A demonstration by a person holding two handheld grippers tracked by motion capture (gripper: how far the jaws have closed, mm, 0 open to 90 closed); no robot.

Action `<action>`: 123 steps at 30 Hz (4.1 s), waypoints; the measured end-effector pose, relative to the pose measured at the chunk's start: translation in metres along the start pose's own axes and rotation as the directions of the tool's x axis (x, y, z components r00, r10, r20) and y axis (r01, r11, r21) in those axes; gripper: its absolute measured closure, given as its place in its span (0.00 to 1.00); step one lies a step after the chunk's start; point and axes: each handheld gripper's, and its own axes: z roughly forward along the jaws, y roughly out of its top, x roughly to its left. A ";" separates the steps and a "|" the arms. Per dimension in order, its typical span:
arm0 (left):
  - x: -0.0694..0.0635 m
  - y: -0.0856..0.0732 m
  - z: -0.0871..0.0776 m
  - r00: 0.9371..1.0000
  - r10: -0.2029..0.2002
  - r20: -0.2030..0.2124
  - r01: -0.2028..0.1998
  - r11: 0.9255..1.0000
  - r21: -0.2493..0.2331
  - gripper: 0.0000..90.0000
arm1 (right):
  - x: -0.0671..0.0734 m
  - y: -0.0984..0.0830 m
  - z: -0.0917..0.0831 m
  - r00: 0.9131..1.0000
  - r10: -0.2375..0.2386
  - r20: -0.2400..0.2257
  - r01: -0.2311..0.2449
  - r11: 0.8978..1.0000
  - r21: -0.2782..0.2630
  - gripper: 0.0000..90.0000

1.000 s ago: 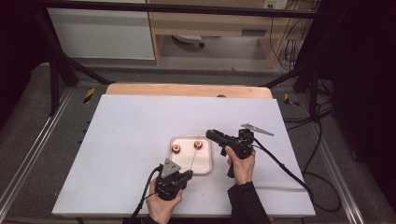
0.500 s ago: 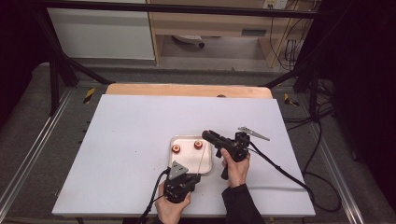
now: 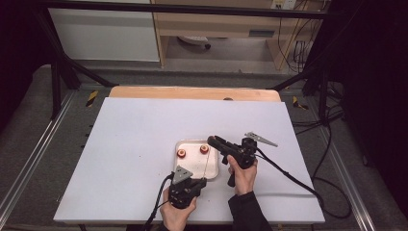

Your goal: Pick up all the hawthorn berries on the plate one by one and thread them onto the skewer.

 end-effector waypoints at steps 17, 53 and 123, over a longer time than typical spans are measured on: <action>0.002 0.001 0.001 1.000 -0.026 0.006 0.026 1.000 -0.005 0.98 | 0.000 -0.005 0.002 1.000 0.000 -0.012 0.000 1.000 0.023 0.68; 0.019 0.023 0.009 1.000 -0.012 0.011 0.012 1.000 0.006 0.98 | 0.003 -0.040 0.004 0.997 -0.061 -0.041 0.069 0.970 0.234 0.69; 0.066 0.004 -0.046 0.990 0.140 -0.029 -0.139 0.990 0.038 0.98 | -0.009 0.024 0.109 0.844 -0.531 0.076 0.252 0.516 0.819 0.37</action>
